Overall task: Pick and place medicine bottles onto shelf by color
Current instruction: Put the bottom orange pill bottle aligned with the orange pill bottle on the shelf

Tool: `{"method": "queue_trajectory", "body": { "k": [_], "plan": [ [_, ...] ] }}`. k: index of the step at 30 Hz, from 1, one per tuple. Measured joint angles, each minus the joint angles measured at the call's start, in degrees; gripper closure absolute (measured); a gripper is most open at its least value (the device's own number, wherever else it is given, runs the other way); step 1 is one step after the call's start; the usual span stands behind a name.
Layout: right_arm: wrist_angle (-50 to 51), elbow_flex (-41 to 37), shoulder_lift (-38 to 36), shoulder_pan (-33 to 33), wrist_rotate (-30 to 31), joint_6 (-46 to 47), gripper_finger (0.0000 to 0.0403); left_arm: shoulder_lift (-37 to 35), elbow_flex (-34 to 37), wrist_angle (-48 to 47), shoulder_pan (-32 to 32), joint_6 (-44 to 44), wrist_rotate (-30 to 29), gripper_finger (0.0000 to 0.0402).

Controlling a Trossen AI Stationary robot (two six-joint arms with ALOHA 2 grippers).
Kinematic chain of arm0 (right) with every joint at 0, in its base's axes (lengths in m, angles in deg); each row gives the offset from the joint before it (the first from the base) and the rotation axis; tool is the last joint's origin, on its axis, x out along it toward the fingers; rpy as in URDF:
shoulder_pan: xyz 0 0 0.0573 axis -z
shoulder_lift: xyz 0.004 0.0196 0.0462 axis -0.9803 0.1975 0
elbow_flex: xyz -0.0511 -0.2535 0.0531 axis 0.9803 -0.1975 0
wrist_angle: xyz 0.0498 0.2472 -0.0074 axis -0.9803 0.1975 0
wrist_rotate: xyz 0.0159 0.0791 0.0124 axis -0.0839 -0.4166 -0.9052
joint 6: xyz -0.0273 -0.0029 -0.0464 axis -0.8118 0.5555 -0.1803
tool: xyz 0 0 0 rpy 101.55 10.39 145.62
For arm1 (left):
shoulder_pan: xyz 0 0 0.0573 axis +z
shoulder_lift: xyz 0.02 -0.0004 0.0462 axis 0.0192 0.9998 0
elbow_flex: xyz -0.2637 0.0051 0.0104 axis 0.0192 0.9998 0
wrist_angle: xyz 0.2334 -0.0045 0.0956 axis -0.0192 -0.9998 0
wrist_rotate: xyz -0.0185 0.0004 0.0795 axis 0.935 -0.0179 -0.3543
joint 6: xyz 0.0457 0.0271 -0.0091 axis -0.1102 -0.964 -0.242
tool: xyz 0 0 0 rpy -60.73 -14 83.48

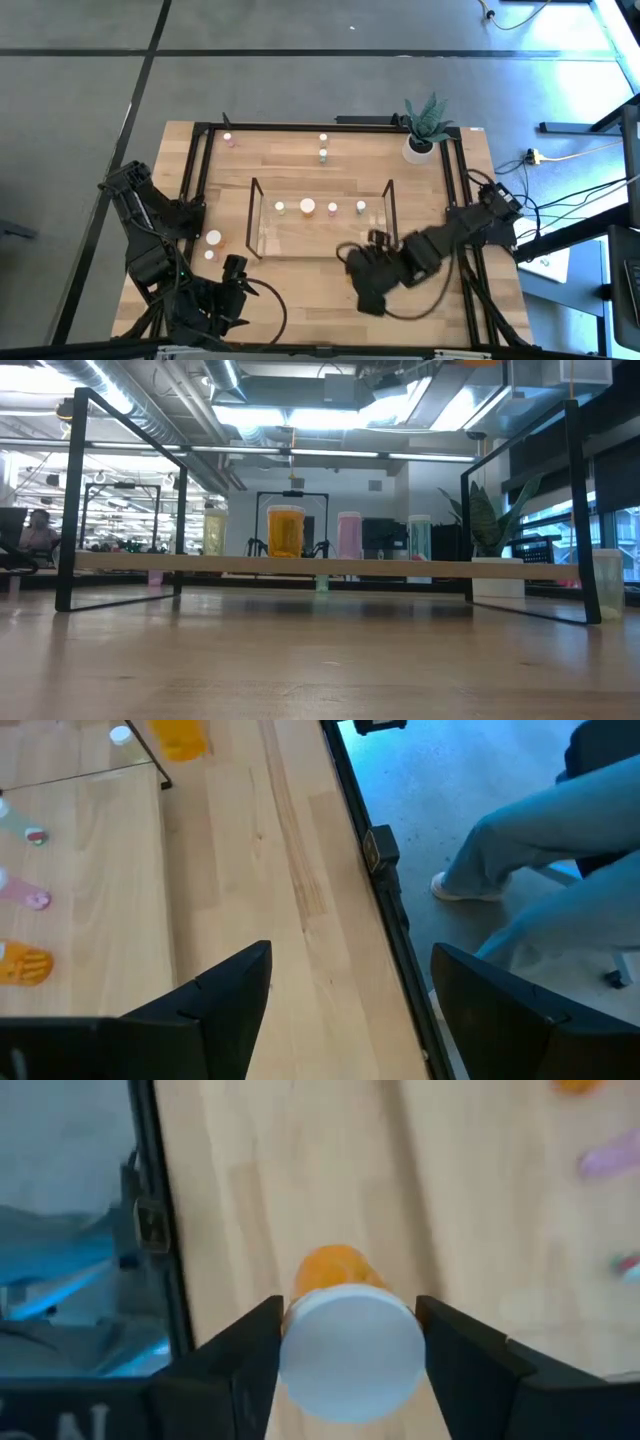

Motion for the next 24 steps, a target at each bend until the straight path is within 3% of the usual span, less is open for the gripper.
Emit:
{"method": "queue_trajectory", "body": {
  "k": [12,24],
  "plan": [
    [-6.89,0.78,0.01,13.24,-0.08,-20.6,0.0189,0.0,0.0,-0.23,5.51,8.69,-3.38,0.0134],
    [-12.32,0.78,4.16,18.2,-0.74,-32.41,0.0189,0.0,0.0,-0.22,9.17,18.73,-3.33,0.0134]
  ]
}}
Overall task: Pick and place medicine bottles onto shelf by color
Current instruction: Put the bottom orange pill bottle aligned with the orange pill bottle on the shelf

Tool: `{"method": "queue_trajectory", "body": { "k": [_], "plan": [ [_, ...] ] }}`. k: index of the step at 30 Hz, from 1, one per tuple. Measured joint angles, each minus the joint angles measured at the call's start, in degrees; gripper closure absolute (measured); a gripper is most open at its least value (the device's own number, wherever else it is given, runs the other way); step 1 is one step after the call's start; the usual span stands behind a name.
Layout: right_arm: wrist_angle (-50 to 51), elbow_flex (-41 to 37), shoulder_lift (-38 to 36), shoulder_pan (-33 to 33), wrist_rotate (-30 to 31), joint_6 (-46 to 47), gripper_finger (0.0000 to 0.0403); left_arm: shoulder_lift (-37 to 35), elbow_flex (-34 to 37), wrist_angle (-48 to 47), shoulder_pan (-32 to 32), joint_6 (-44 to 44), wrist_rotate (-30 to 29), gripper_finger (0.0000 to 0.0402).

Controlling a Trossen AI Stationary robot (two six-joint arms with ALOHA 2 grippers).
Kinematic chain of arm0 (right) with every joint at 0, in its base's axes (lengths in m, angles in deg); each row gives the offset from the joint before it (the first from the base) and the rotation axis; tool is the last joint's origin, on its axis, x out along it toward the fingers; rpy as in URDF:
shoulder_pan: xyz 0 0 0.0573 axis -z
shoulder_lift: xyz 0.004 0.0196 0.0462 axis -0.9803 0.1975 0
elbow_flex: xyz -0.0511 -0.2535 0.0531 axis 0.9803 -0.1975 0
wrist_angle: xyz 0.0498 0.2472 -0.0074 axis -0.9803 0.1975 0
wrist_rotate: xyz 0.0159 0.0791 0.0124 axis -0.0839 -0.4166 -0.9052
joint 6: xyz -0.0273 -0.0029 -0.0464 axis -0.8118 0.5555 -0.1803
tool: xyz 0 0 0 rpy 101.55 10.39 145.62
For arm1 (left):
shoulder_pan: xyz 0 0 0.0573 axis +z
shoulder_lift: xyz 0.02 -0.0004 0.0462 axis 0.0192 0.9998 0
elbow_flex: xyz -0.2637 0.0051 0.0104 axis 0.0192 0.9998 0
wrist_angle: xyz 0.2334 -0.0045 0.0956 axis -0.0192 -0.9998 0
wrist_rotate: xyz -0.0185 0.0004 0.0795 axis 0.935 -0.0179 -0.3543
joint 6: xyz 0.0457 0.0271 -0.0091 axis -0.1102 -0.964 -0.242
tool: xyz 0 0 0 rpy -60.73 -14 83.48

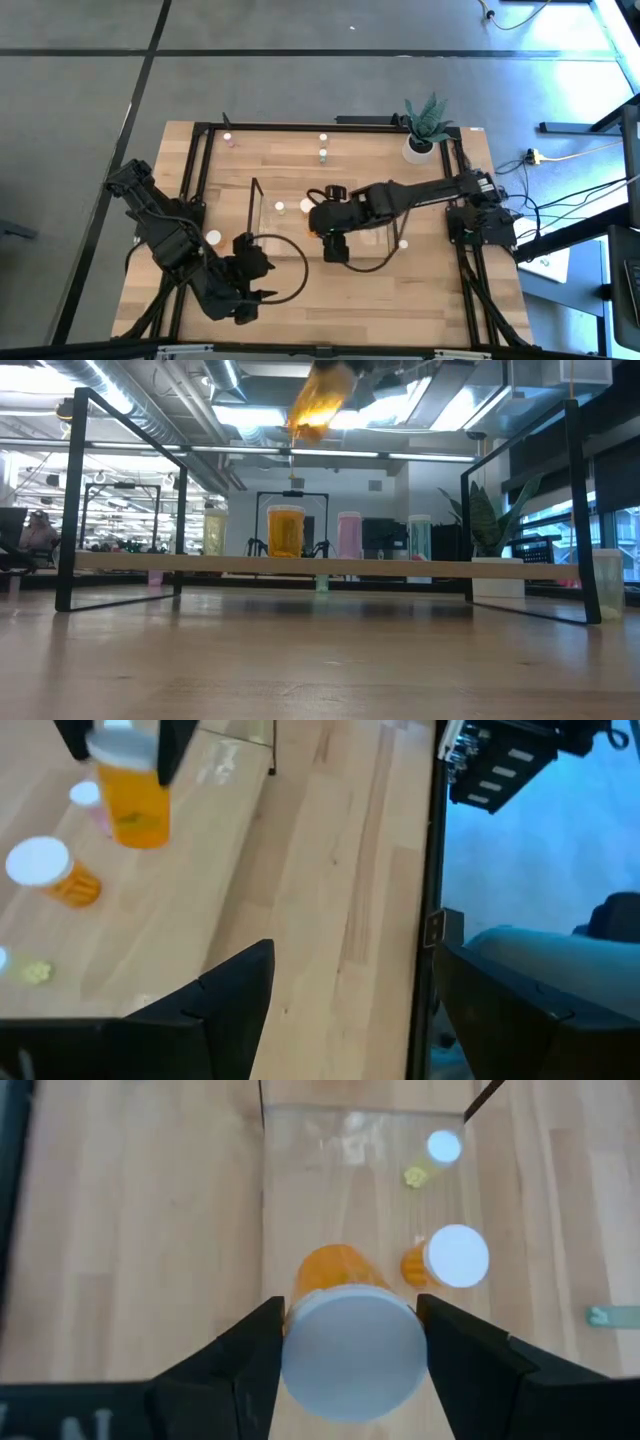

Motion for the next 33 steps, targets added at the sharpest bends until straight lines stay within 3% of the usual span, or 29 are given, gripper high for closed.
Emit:
{"method": "queue_trajectory", "body": {
  "k": [18,33],
  "plan": [
    [-2.54,-0.03,9.38,4.09,-2.44,-10.28,0.0189,0.0,0.0,-3.35,4.1,1.9,-1.22,0.0134],
    [-2.69,-0.04,10.16,4.38,-3.5,-13.53,0.0189,0.0,0.0,-4.57,6.43,1.89,-1.22,0.0134]
  ]
}}
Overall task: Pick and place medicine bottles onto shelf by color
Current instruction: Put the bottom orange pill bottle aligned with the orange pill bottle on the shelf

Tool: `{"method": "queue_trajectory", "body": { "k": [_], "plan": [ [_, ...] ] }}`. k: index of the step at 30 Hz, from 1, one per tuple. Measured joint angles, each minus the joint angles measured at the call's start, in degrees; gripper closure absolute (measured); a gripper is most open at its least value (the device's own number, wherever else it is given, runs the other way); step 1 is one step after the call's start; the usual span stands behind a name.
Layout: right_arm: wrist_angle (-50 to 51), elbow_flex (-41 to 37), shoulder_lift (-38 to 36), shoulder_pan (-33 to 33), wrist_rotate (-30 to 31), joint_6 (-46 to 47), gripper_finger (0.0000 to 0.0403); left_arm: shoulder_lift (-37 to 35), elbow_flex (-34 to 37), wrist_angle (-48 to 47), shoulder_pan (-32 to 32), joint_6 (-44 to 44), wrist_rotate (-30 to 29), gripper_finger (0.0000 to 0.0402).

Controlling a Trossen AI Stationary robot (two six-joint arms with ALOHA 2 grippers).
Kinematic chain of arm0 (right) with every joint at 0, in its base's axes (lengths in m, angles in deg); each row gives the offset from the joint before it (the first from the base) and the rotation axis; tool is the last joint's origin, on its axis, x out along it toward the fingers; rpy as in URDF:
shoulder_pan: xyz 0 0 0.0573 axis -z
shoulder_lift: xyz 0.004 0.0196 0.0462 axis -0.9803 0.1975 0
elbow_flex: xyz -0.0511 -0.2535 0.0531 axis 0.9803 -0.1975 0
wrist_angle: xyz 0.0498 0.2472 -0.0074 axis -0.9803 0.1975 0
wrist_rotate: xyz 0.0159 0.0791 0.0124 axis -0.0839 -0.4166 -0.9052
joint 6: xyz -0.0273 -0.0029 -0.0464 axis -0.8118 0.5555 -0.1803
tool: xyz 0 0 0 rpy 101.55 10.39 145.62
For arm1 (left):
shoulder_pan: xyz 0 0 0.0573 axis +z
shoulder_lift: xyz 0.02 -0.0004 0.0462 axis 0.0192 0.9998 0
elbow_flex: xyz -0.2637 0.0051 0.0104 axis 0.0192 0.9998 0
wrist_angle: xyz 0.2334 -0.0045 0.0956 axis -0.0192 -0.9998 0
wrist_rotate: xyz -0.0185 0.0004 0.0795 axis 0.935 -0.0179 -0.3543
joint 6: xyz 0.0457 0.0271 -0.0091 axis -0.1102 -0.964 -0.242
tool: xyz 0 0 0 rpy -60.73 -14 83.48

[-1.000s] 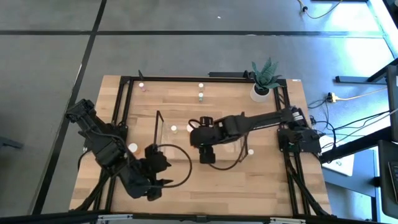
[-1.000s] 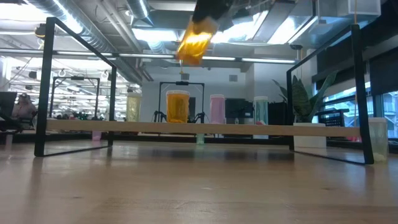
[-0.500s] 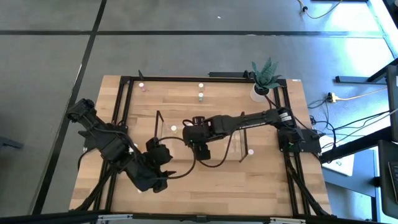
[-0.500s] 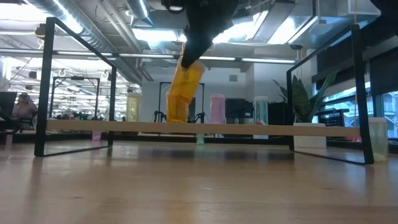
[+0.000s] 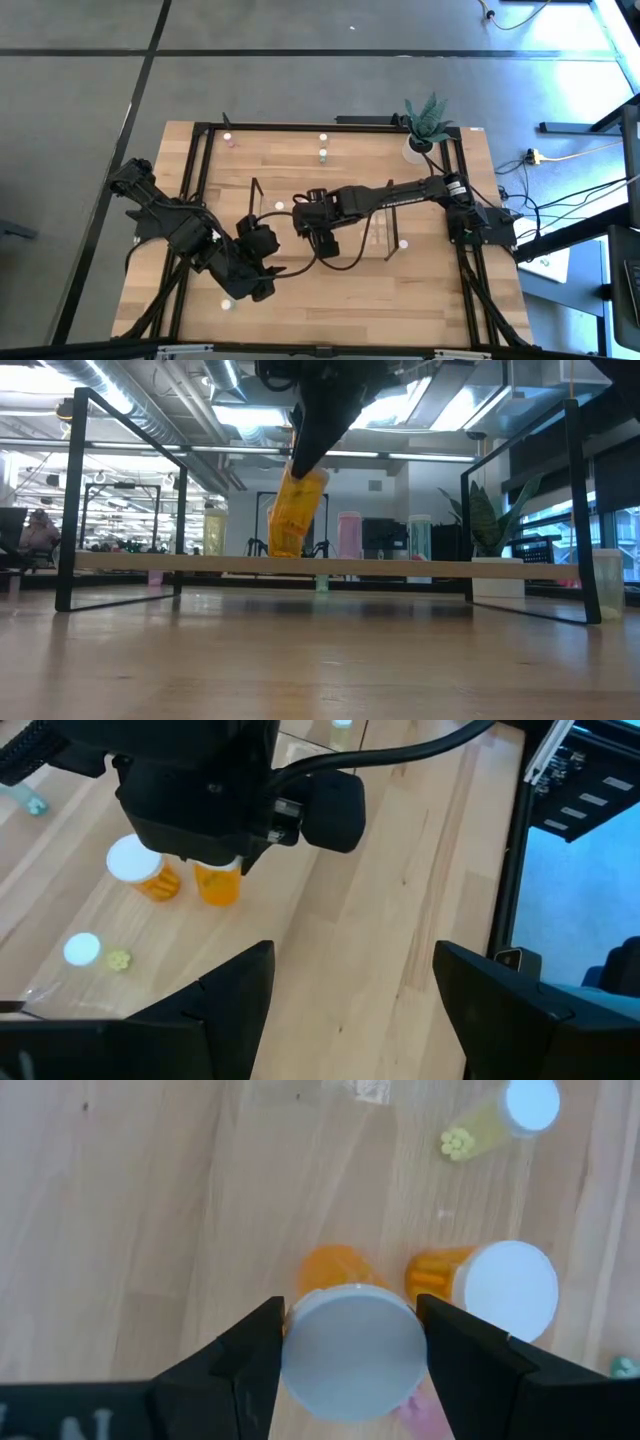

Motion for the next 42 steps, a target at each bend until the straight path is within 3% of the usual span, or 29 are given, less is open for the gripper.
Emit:
{"method": "queue_trajectory", "body": {
  "k": [6,25,42],
  "plan": [
    [-0.26,0.0,0.02,0.0,-2.43,-0.02,0.0189,0.0,0.01,0.0,0.0,0.01,0.02,0.0134],
    [-0.18,-0.06,1.9,0.0,-2.47,-1.34,0.0188,0.0,0.02,0.02,-0.17,-0.01,0.07,0.0134],
    [-0.37,0.31,2.34,0.0,-2.46,-4.11,0.0127,0.0,0.02,0.02,-0.17,-0.42,0.07,0.0134]
  ]
}}
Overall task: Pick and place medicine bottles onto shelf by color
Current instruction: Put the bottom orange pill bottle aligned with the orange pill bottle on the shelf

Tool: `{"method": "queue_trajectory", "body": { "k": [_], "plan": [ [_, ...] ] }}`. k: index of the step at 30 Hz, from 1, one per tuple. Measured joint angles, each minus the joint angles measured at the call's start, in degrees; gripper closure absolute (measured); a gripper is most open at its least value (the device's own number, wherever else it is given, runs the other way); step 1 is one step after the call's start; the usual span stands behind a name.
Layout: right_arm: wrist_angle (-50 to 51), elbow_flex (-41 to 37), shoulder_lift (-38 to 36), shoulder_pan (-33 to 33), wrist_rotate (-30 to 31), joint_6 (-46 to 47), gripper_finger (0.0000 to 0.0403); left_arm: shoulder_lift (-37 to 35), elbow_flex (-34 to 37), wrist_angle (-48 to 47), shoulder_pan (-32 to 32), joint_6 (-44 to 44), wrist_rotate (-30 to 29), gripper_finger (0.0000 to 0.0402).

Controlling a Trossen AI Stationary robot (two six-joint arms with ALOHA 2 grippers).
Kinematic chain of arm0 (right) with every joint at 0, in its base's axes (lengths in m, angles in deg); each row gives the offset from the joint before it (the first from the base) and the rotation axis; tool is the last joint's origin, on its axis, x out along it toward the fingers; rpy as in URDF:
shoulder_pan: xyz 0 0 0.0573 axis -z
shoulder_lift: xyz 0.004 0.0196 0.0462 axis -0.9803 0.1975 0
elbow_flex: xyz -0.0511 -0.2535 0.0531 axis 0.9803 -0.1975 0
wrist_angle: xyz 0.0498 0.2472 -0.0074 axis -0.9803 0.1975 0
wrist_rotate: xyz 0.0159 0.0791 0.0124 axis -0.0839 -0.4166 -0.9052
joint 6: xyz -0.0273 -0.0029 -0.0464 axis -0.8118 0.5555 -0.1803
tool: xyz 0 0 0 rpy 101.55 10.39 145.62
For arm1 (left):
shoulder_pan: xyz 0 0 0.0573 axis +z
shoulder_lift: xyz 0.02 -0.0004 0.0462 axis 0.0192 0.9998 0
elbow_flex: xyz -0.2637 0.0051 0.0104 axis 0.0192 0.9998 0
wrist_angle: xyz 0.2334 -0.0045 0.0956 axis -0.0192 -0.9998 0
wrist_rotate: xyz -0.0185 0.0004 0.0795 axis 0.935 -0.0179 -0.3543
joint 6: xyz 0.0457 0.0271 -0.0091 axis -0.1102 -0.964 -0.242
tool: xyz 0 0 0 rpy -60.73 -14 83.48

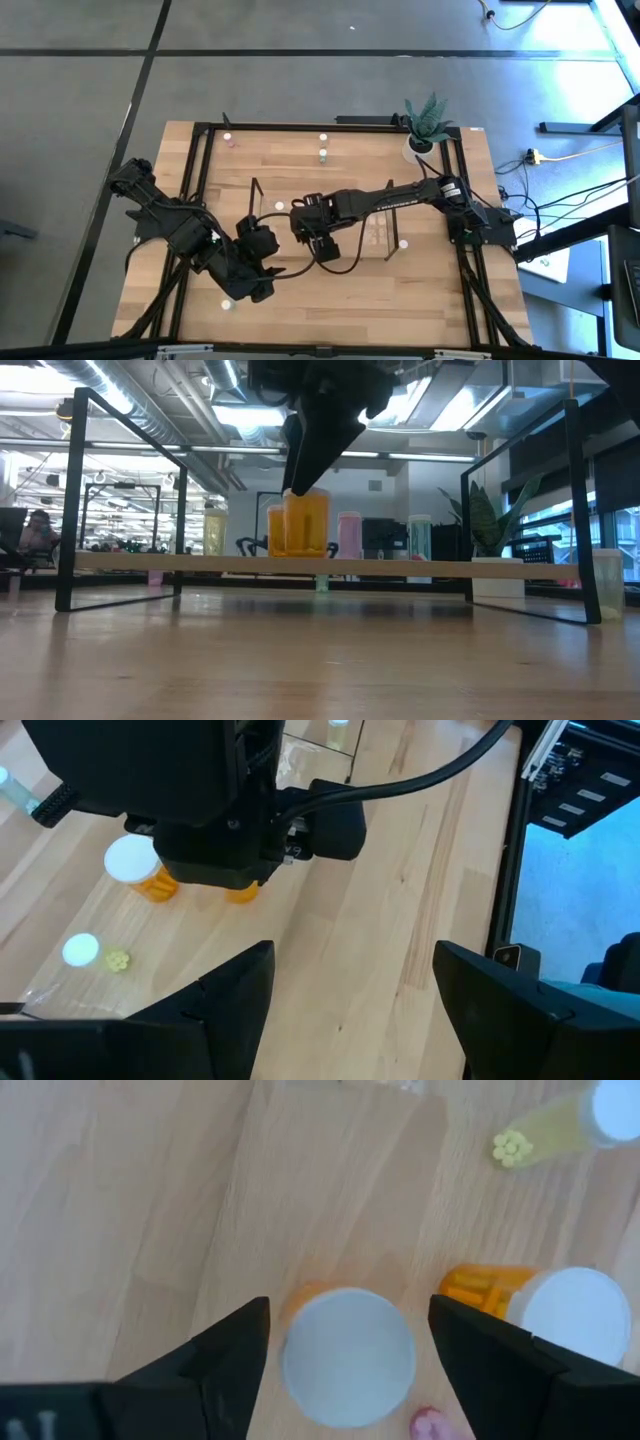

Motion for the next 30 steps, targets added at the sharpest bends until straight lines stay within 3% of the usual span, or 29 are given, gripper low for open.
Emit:
{"method": "queue_trajectory", "body": {
  "k": [5,11,16,20,30],
  "plan": [
    [2.05,2.86,0.0,0.0,0.02,0.0,0.0126,0.0,0.0,0.0,0.0,0.0,0.0,0.0134],
    [12.09,10.08,-0.11,-0.04,0.0,1.95,0.0126,0.0,0.0,0.0,-0.02,0.0,0.56,0.0134],
    [19.18,11.69,-0.1,-0.67,0.11,4.73,0.0135,0.0,0.0,-0.02,-0.14,-0.02,1.64,0.0134],
    [21.36,9.96,-0.17,-1.56,0.09,6.29,0.0178,0.0,0.0,-0.04,-0.42,-0.04,1.66,0.0134],
    [16.83,3.42,-0.03,-1.76,0.7,9.05,0.0349,0.0,0.0,-0.13,-1.53,-0.04,1.68,0.0134]
  ]
}}
